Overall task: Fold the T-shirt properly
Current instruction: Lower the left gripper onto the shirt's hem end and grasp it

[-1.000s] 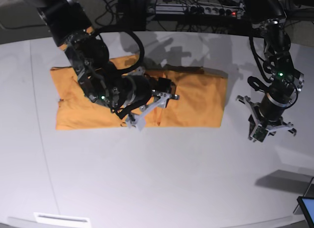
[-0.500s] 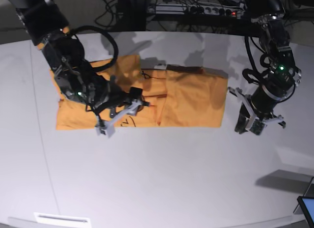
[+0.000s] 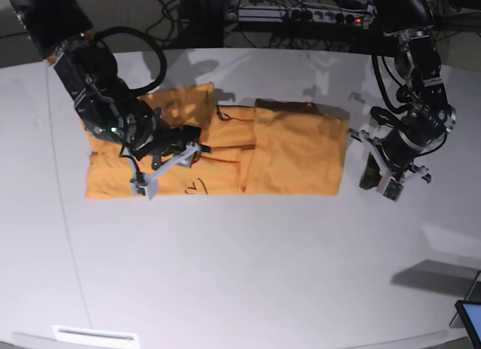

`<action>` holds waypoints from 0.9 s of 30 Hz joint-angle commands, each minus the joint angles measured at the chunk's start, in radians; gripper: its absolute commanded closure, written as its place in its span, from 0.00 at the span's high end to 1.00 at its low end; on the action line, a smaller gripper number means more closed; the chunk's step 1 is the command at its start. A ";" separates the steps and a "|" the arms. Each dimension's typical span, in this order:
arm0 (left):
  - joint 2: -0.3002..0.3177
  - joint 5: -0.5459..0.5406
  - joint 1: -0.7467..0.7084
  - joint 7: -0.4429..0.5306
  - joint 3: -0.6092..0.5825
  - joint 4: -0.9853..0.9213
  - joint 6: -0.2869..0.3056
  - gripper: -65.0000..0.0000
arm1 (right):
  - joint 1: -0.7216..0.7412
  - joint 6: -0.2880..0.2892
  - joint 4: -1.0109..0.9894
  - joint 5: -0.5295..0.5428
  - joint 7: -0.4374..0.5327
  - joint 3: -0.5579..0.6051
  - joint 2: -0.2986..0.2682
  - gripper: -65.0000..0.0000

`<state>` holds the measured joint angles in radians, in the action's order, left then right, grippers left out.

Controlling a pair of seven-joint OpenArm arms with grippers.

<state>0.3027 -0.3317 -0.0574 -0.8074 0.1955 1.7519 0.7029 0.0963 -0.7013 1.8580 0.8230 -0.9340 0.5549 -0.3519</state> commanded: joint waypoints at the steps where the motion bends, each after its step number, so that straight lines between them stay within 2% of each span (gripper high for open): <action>1: 0.008 -0.013 0.014 0.027 -0.017 0.021 -0.005 0.00 | 0.018 0.003 0.021 0.005 0.013 -0.005 -0.003 0.47; 7: -0.024 -0.007 0.044 0.027 -0.124 -0.036 -0.005 0.00 | 0.018 0.003 0.021 0.005 0.011 -0.005 -0.003 0.47; 16: -0.033 0.006 0.072 0.026 -0.127 -0.226 -0.005 0.00 | 0.007 0.003 0.021 0.005 0.011 -0.005 -0.003 0.47; 19: -0.040 0.113 0.072 0.032 -0.129 -0.274 -0.005 0.00 | 0.007 0.003 0.022 0.005 0.011 -0.005 -0.002 0.47; 23: -0.040 0.253 0.066 0.093 -0.173 -0.289 -0.005 0.00 | 0.007 0.003 0.071 0.005 0.011 -0.005 0.001 0.47; 27: -0.033 0.346 0.067 0.105 -0.175 -0.290 -0.005 0.00 | 0.009 0.003 0.105 0.005 0.011 -0.006 -0.002 0.47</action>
<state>0.2554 -0.0666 0.0116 -0.6243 0.0193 1.4696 0.7071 0.0914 -0.7006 1.9472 0.8307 -0.9352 0.5549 -0.3485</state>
